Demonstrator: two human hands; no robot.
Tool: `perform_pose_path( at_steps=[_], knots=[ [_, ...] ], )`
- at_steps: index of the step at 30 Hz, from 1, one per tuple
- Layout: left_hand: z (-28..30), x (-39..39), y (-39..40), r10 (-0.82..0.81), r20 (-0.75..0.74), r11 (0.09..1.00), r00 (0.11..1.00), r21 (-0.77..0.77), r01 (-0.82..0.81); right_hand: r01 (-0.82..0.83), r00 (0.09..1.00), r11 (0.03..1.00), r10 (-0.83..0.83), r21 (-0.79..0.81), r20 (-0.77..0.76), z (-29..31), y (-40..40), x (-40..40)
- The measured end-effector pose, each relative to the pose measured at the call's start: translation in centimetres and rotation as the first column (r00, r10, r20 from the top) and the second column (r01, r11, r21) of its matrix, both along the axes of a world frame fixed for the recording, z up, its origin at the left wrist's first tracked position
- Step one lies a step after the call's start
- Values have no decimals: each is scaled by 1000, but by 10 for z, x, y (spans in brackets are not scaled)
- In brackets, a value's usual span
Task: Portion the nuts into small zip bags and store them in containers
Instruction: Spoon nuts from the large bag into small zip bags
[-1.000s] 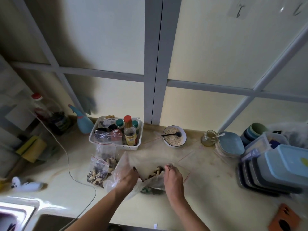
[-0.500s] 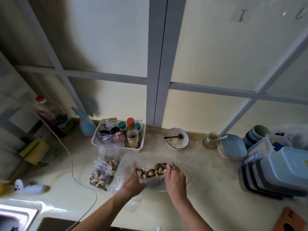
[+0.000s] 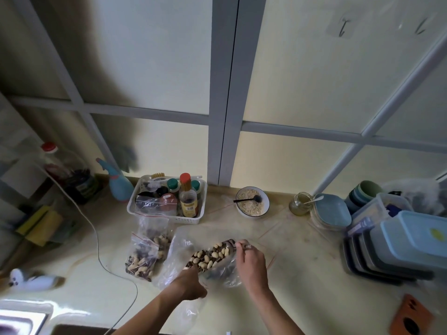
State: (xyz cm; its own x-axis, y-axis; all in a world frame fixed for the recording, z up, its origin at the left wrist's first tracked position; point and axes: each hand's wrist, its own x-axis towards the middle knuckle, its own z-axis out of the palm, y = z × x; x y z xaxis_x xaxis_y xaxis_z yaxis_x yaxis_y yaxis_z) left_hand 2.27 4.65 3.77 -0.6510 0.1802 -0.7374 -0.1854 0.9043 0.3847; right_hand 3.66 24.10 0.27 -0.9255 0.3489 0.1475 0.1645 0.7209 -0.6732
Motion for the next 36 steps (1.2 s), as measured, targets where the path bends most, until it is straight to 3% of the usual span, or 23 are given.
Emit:
perform_pose_path(
  at_steps=[4,7,11,13,16,19,23,25,28,31,33,36],
  knots=[
    [-4,-1,-1,-13,-27,1000,1000,-6,13,-98,995,993,99,70,-15,-2,-9,2],
    [-9,0,-1,11,-56,1000,998,10,-11,-72,987,995,81,-68,141,-12,-18,5],
    [-10,4,-1,-7,3,1000,1000,-14,7,114,955,949,-23,-294,295,-7,-25,5],
    [-10,6,-1,-4,26,1000,1000,-17,4,205,940,878,-54,-432,336,1,-29,4],
    [-11,8,-3,3,39,1000,999,-1,-3,334,920,664,-75,-669,384,-5,-36,5],
    [-12,10,-5,18,43,999,999,30,-20,396,901,538,-70,-744,428,-15,-41,8],
    [-5,11,-3,79,-30,988,996,132,-74,441,888,479,-110,-759,447,-18,-37,11],
    [6,10,-2,136,-69,979,988,165,-123,460,882,463,-141,-758,449,-17,-31,9],
    [31,8,-2,222,-244,964,944,200,-175,468,880,460,-170,-754,443,-9,-21,4],
    [30,7,-4,254,-305,956,918,220,-192,461,883,503,-174,-731,437,3,-12,2],
    [21,6,-3,303,-247,933,921,272,-234,454,885,545,-178,-705,431,12,-7,2],
    [2,3,5,239,-188,941,953,288,-179,421,898,603,-174,-677,403,26,-3,3]
  ],
)
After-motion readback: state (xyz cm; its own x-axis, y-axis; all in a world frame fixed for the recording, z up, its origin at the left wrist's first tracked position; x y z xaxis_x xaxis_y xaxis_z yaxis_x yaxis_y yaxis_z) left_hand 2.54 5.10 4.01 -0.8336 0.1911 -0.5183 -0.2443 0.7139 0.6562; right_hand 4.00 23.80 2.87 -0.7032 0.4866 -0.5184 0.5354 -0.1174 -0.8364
